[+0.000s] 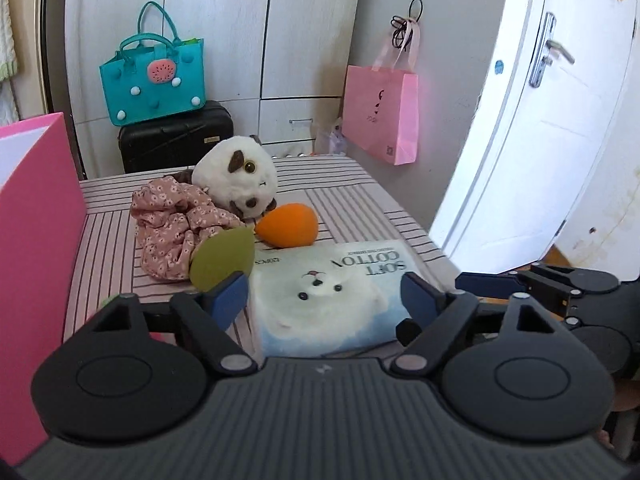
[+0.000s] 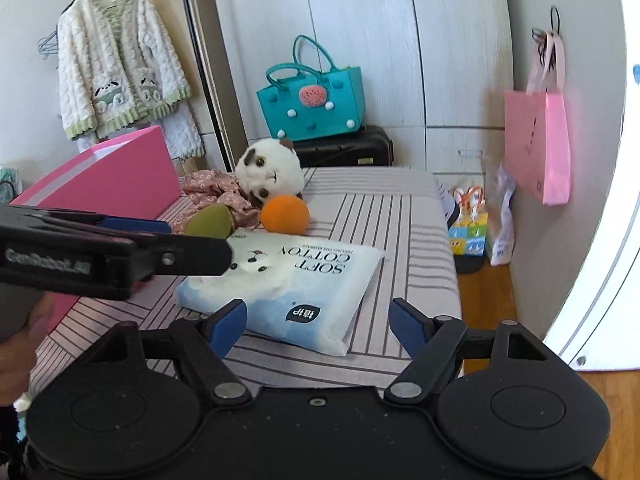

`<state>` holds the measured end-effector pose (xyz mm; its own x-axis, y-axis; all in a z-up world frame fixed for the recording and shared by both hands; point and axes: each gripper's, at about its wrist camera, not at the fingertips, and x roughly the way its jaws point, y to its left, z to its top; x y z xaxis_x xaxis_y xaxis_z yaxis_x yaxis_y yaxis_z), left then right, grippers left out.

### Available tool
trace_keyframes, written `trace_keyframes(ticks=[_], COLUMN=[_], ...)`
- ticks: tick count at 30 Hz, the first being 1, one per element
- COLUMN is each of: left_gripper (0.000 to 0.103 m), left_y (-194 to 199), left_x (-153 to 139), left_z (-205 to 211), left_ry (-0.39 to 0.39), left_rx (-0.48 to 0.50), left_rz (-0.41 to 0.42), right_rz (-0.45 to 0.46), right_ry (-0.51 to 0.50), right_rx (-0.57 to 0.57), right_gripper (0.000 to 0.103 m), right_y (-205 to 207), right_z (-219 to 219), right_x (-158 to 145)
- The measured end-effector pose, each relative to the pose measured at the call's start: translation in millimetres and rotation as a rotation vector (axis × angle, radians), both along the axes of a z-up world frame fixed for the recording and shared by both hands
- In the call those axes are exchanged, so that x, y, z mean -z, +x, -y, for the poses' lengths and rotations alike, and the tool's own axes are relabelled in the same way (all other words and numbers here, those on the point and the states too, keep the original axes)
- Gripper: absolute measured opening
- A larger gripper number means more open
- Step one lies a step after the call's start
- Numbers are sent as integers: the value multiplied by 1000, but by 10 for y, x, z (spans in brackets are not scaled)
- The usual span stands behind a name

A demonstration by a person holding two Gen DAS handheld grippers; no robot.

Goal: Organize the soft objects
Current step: 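Move the left tool to the SOFT COTTON tissue pack and grasp it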

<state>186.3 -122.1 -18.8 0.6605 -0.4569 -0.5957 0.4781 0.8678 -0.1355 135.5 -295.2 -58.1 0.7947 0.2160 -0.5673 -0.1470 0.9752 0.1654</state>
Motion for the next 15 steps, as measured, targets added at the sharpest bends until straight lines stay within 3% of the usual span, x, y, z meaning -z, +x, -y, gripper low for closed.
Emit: trace_keyframes(ticks=[7,11,15], left_gripper=[67,66,67], left_y=[155,227,243], left_x=[152,237,288], left_z=[-8,6,0], left_ry=[-2,17,-1], left_rx=[-33,-45,-69], left_rz=[-65,-105,-142], right_rz=[23,20,22], right_ry=[8,21,50], right_rx=[-1,-6,-25], right_gripper=[82,81,68], right_y=[86,165,169], right_z=[-34,-40,-14], right_x=[134,171,202])
